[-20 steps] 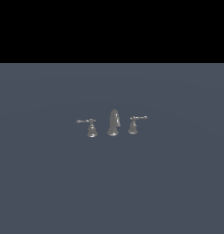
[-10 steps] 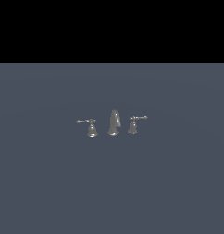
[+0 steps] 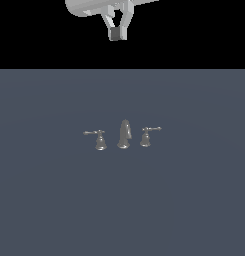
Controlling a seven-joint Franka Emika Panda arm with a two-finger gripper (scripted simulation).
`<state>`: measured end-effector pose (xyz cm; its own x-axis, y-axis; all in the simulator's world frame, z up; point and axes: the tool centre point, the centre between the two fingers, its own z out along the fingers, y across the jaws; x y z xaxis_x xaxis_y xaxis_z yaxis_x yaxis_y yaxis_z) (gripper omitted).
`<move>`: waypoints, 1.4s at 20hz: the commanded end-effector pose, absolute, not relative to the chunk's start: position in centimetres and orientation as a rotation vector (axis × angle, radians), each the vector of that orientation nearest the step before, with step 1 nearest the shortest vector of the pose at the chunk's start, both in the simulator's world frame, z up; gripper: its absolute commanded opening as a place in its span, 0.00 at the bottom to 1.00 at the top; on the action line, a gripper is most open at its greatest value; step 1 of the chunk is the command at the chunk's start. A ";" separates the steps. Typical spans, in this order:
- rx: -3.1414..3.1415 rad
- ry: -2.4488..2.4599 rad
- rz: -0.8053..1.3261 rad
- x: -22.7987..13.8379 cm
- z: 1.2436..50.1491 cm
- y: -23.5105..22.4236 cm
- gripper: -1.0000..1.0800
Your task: Turn on the faucet by rotating a designated handle.
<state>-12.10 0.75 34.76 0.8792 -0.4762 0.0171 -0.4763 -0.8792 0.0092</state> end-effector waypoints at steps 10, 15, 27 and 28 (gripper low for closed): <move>2.913 -1.159 0.017 -5.4 27.0 -0.7 0.00; 2.845 -1.320 0.014 -2.7 23.8 -1.9 0.00; 2.633 -1.703 0.009 3.4 15.6 -6.3 0.00; 2.612 -1.735 0.008 3.8 14.9 -6.8 0.00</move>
